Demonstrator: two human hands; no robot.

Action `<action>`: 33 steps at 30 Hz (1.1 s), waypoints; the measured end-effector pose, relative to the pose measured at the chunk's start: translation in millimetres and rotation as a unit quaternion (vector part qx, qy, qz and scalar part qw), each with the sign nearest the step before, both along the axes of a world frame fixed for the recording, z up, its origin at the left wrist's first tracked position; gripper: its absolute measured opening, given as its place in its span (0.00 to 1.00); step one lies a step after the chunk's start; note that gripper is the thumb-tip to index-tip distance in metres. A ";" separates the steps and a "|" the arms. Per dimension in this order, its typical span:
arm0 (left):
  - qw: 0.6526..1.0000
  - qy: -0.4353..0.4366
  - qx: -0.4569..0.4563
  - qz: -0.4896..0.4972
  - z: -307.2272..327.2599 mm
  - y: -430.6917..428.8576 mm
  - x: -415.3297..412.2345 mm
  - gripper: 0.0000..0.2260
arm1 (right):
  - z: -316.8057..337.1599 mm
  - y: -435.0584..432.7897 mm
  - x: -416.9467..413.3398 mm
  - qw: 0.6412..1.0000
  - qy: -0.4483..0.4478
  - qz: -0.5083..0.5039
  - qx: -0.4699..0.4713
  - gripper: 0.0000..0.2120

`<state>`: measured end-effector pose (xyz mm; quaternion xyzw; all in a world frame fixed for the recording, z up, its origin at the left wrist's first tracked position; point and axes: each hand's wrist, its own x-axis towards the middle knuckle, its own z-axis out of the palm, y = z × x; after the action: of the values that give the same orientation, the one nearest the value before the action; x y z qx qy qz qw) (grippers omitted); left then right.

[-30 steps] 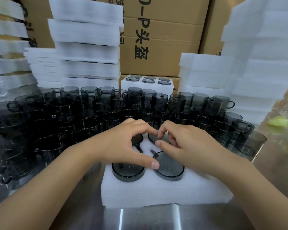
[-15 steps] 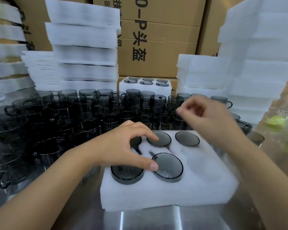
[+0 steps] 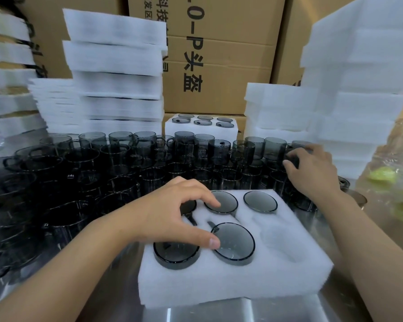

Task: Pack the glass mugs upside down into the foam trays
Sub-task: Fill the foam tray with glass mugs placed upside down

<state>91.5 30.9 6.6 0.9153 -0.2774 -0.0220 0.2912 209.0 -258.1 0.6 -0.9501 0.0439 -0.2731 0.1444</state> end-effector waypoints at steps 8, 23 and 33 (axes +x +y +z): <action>1.000 -0.014 0.013 0.002 -1.7 0.2 1.1 0.25 | -7.5 -1.6 2.4 1.000 0.007 -0.002 -0.003 0.27; 0.993 -0.076 0.043 0.082 0.2 -0.8 0.4 0.14 | -12.1 -0.9 7.3 0.995 -0.067 0.017 0.077 0.17; 0.980 -0.108 0.047 0.160 3.0 5.4 4.7 0.15 | -13.0 -2.6 9.7 0.991 -0.090 0.027 0.092 0.14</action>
<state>96.2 36.3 9.6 0.9575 -0.1563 0.1108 0.2155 218.7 -260.7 -12.4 -0.9053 0.0297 -0.3479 0.2419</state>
